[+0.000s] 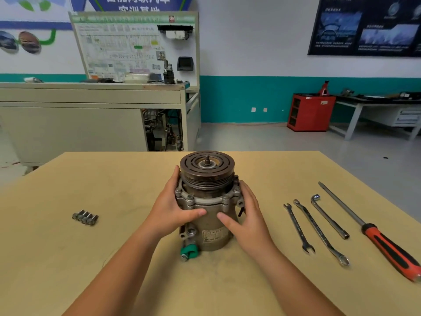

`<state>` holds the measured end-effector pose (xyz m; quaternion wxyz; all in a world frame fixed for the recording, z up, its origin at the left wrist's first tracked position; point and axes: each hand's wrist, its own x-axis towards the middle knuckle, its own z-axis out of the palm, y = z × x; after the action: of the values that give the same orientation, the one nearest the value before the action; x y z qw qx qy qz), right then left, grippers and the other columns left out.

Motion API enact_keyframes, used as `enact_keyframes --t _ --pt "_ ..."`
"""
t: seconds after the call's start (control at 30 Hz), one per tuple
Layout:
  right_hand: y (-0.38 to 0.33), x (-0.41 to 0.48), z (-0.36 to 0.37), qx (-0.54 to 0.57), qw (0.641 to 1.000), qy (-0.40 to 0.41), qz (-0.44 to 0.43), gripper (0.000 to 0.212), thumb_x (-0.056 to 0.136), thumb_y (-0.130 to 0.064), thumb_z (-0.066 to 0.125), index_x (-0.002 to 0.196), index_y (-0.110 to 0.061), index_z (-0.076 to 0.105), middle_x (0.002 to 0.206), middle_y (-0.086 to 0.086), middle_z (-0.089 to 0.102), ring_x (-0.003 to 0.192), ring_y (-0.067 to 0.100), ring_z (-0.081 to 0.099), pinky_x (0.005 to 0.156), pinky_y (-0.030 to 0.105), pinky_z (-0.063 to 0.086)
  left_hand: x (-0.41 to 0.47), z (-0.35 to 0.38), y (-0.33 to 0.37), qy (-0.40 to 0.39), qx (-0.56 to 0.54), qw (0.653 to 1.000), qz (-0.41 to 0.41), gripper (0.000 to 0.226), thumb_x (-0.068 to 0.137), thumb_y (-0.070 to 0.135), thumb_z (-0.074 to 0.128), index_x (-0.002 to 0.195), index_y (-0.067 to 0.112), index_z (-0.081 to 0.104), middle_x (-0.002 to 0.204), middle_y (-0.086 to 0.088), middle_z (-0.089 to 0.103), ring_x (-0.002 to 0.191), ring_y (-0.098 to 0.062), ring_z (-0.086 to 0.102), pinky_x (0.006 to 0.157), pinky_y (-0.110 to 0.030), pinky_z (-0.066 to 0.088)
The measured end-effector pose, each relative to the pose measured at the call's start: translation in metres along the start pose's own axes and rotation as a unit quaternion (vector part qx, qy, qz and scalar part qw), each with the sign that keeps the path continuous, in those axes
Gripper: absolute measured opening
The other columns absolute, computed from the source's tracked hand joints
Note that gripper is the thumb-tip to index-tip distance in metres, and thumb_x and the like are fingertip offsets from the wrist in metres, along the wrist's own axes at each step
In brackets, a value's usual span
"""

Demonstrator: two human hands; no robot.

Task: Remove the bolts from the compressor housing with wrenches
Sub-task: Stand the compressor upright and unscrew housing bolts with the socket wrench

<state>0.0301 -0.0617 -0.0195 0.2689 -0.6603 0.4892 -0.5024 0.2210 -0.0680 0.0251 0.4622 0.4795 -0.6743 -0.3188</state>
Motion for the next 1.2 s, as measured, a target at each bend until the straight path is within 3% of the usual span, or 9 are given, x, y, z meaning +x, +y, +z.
enact_keyframes --t 0.07,0.2,0.37,0.6,0.8,0.93,1.0,1.07,1.2 --pt "0.004 -0.001 0.004 0.016 1.0 0.017 -0.002 0.085 0.078 -0.026 0.074 0.145 -0.028 0.023 0.151 -0.016 0.022 0.136 -0.002 0.024 0.104 0.004 0.021 0.0 0.0 -0.001 0.0 -0.001 1.0 0.006 0.142 0.038 0.07 0.082 0.153 0.018 0.016 0.149 0.004 0.04 0.136 -0.01 0.038 0.113 -0.042 0.033" --pt "0.004 -0.002 0.003 0.006 1.0 0.027 -0.008 0.084 0.078 -0.028 0.074 0.139 -0.039 0.018 0.144 -0.025 0.021 0.131 -0.009 0.022 0.094 -0.008 0.016 0.0 0.0 -0.01 0.009 0.0 1.0 0.015 0.124 0.045 0.056 0.084 0.149 0.023 0.025 0.143 0.009 0.046 0.131 -0.005 0.044 0.11 -0.041 0.038" --pt "0.005 -0.003 0.005 0.022 0.999 0.028 -0.004 0.083 0.079 -0.028 0.073 0.138 -0.04 0.017 0.15 -0.02 0.021 0.136 -0.005 0.022 0.098 -0.003 0.018 0.001 0.002 -0.013 0.037 0.046 0.997 0.042 0.091 0.047 0.06 0.08 0.126 0.049 0.036 0.132 0.012 0.051 0.123 -0.004 0.048 0.105 -0.038 0.042" --pt "0.004 -0.003 0.003 -0.001 1.0 0.022 -0.007 0.085 0.079 -0.028 0.073 0.143 -0.033 0.017 0.149 -0.019 0.02 0.132 -0.009 0.021 0.093 -0.009 0.016 -0.002 0.001 -0.009 0.023 0.068 0.997 0.037 0.118 0.056 0.056 0.083 0.15 0.021 0.023 0.147 0.005 0.041 0.136 -0.012 0.038 0.111 -0.045 0.035" --pt "0.004 -0.002 0.004 -0.008 1.0 0.022 0.002 0.086 0.08 -0.03 0.072 0.147 -0.027 0.018 0.148 -0.019 0.02 0.133 -0.006 0.022 0.093 -0.009 0.015 -0.005 0.003 -0.008 0.038 0.083 0.996 0.022 0.118 0.055 0.053 0.076 0.152 0.017 0.02 0.149 0.002 0.036 0.138 -0.014 0.033 0.113 -0.045 0.031" --pt "-0.002 -0.003 -0.003 -0.011 1.0 -0.014 0.005 0.081 0.083 -0.032 0.068 0.146 -0.029 0.016 0.144 -0.024 0.017 0.131 -0.009 0.018 0.095 -0.007 0.014 -0.011 0.006 -0.007 0.076 0.133 0.988 0.027 0.124 0.057 0.06 0.075 0.152 0.018 0.008 0.157 -0.002 0.017 0.144 -0.013 0.015 0.118 -0.029 0.015" --pt "-0.002 -0.003 -0.02 0.004 0.998 -0.061 0.013 0.067 0.083 -0.04 0.063 0.138 -0.037 0.026 0.143 -0.022 0.024 0.132 -0.006 0.023 0.106 0.01 0.022 -0.021 0.014 -0.002 0.148 0.144 0.973 0.108 0.113 0.066 0.058 0.078 0.149 0.02 0.012 0.154 -0.006 0.017 0.143 -0.013 0.013 0.116 -0.019 0.012" --pt "0.005 -0.003 -0.047 -0.028 0.998 -0.052 0.023 0.042 0.083 -0.044 0.058 0.122 -0.037 0.049 0.138 -0.016 0.037 0.129 -0.001 0.033 0.108 0.026 0.03 -0.033 0.029 0.005 0.195 0.124 0.941 0.246 0.081 0.07 0.041 0.069 0.14 0.019 0.034 0.141 -0.008 0.033 0.136 -0.019 0.03 0.114 -0.026 0.026" --pt "0.036 0.003 -0.118 -0.233 0.967 0.053 0.086 0.019 0.09 -0.024 0.059 0.107 -0.019 0.066 0.122 -0.003 0.052 0.116 0.014 0.049 0.091 0.025 0.037 -0.055 0.08 0.027 0.067 0.064 0.917 0.387 0.031 0.075 0.024 0.064 0.106 0.02 0.059 0.12 0.004 0.047 0.114 -0.015 0.048 0.091 -0.036 0.046"
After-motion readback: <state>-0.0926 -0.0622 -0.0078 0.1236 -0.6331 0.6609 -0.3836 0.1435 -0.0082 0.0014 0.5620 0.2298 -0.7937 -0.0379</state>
